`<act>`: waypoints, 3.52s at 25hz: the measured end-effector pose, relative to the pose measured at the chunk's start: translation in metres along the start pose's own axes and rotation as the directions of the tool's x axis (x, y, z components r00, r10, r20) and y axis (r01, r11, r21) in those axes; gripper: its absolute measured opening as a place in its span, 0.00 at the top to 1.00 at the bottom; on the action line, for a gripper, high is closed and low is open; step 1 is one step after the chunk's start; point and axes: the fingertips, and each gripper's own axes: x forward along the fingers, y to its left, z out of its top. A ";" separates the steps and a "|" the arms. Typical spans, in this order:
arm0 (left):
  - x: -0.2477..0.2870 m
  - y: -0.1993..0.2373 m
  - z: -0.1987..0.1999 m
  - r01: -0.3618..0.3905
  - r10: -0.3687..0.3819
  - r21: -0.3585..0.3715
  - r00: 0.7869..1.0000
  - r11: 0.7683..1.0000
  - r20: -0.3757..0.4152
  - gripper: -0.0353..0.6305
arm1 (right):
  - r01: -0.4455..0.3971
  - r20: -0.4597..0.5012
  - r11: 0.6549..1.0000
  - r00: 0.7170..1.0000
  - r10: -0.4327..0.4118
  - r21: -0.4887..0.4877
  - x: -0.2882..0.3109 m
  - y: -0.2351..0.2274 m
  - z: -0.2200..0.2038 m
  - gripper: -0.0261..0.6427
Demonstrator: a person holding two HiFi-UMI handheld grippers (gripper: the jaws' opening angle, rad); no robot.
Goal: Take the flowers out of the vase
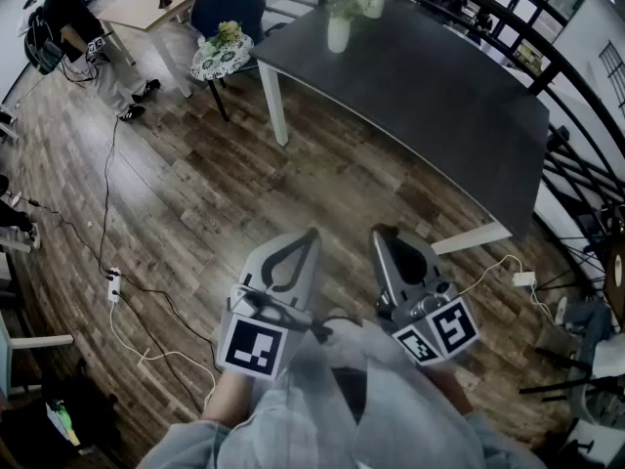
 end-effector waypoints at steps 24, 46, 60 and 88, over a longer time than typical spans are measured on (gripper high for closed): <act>0.005 -0.025 0.008 -0.063 0.063 0.013 0.998 0.998 0.003 0.95 | -0.056 0.009 0.998 0.998 0.056 0.016 -0.021 -0.016 0.008 0.96; 0.004 -0.019 -0.003 -0.134 0.134 0.017 0.991 0.991 0.019 0.95 | -0.075 -0.001 0.997 0.997 0.075 0.004 -0.024 -0.024 -0.005 0.96; 0.056 0.090 -0.004 -0.086 0.086 0.015 0.996 0.996 0.017 0.95 | -0.059 -0.014 0.998 0.998 0.059 -0.014 0.094 -0.044 -0.004 0.96; 0.086 0.247 0.000 -0.099 0.098 0.008 0.992 0.995 0.084 0.95 | -0.024 -0.022 0.998 1.000 0.023 -0.054 0.245 -0.054 -0.008 0.96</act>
